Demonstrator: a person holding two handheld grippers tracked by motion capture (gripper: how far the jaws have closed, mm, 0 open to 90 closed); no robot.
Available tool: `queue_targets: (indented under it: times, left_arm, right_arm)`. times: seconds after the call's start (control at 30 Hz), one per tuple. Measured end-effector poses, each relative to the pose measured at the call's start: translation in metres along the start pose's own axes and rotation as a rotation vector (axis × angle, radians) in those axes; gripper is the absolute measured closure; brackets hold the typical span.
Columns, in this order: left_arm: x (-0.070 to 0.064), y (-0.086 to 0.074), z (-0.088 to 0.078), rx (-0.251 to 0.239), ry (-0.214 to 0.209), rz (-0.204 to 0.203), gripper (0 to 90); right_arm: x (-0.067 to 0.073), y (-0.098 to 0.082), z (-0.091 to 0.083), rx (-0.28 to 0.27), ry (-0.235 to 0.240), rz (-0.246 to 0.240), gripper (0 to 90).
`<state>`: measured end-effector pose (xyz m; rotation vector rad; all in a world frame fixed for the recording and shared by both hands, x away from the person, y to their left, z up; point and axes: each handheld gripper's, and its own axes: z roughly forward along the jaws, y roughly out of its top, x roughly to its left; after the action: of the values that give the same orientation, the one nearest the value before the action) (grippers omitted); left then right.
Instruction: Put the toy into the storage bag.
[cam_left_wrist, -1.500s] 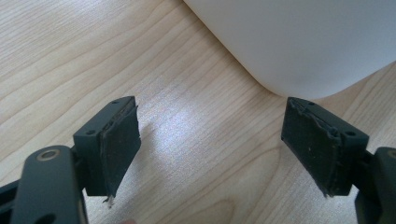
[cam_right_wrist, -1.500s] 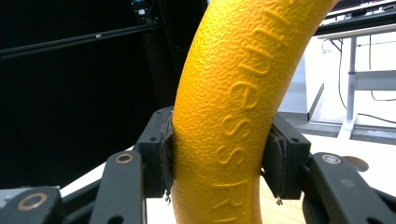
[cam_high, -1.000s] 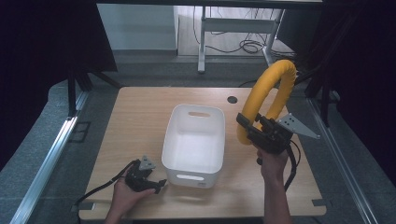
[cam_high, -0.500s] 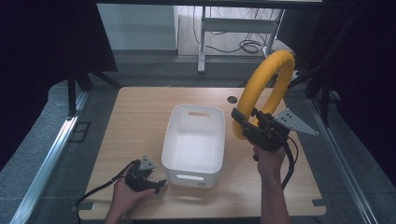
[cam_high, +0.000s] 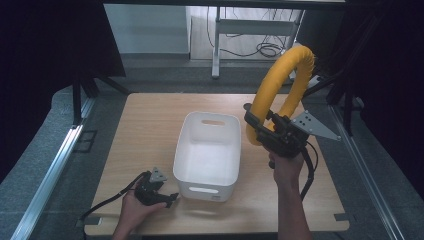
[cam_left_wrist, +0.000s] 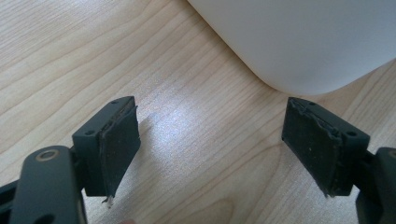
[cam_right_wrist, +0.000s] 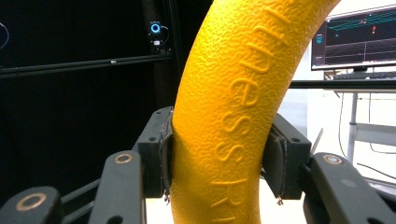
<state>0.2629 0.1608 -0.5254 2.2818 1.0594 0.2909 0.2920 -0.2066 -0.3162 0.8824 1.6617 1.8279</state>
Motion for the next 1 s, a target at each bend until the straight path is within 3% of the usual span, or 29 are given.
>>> queue_targets:
  times: [0.4,1.0]
  left_arm:
    - [0.000,0.000,0.000,0.003,0.000,0.003,19.2]
    - [0.001,0.000,-0.001,0.005,0.002,0.006,19.1]
  right_arm:
    - [0.018,0.014,0.008,-0.019,0.032,-0.026,49.9]
    - [0.045,0.013,0.028,-0.015,0.096,-0.028,49.8]
